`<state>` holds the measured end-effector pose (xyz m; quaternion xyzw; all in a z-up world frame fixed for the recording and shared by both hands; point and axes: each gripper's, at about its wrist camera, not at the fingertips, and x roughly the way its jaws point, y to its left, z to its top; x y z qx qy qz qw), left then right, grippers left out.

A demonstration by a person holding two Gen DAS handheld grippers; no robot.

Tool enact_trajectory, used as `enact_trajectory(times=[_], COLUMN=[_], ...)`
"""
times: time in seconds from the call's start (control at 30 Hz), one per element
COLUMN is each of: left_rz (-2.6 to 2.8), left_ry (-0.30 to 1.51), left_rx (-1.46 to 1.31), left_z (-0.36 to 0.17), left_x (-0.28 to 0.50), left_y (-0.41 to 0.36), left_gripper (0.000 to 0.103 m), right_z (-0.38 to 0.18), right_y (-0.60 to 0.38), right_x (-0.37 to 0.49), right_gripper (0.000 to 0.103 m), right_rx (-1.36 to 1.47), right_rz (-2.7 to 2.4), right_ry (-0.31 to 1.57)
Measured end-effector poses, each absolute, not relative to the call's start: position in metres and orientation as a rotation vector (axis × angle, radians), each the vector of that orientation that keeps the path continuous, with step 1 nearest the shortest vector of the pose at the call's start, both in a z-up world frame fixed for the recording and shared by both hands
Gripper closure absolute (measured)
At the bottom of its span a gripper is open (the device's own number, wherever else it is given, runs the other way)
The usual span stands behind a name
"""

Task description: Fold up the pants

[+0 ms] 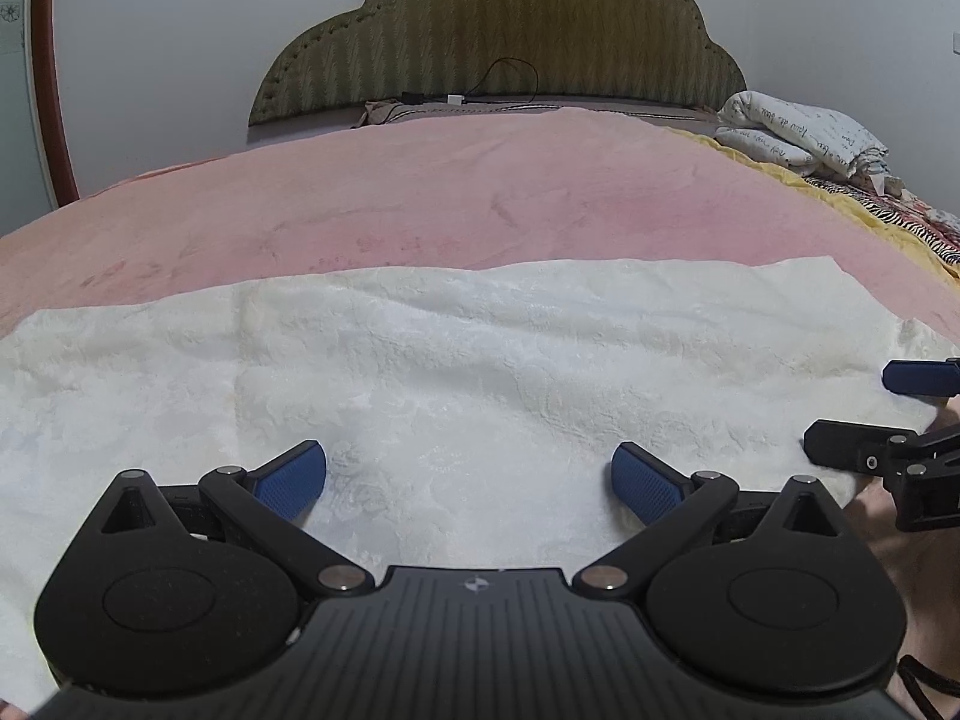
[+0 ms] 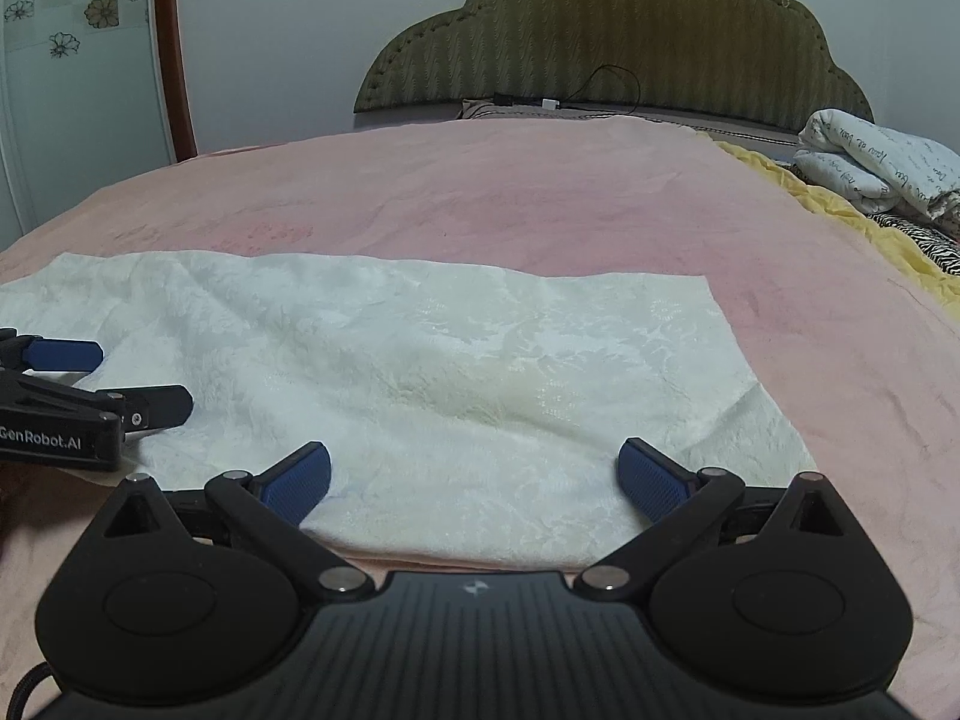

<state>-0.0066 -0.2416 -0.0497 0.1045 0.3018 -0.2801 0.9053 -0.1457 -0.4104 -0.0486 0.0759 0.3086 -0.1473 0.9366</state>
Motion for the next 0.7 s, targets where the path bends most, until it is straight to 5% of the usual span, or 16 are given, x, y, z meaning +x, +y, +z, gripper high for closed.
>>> enact_trajectory(times=[0.37, 0.7], left_rz=[-0.593, -0.591], left_ry=[0.631, 0.632], left_rx=[0.19, 0.188], left_z=[-0.05, -0.05], left_x=[-0.005, -0.005], left_y=[-0.232, -0.229], left_gripper=[0.0, 0.0], right_z=[-0.04, -0.007], right_y=[-0.411, -0.469], right_x=[-0.152, -0.215], right_gripper=[0.0, 0.0], right_rx=[0.15, 0.734], right_rz=[-0.266, -0.195], right_ry=[0.674, 0.495])
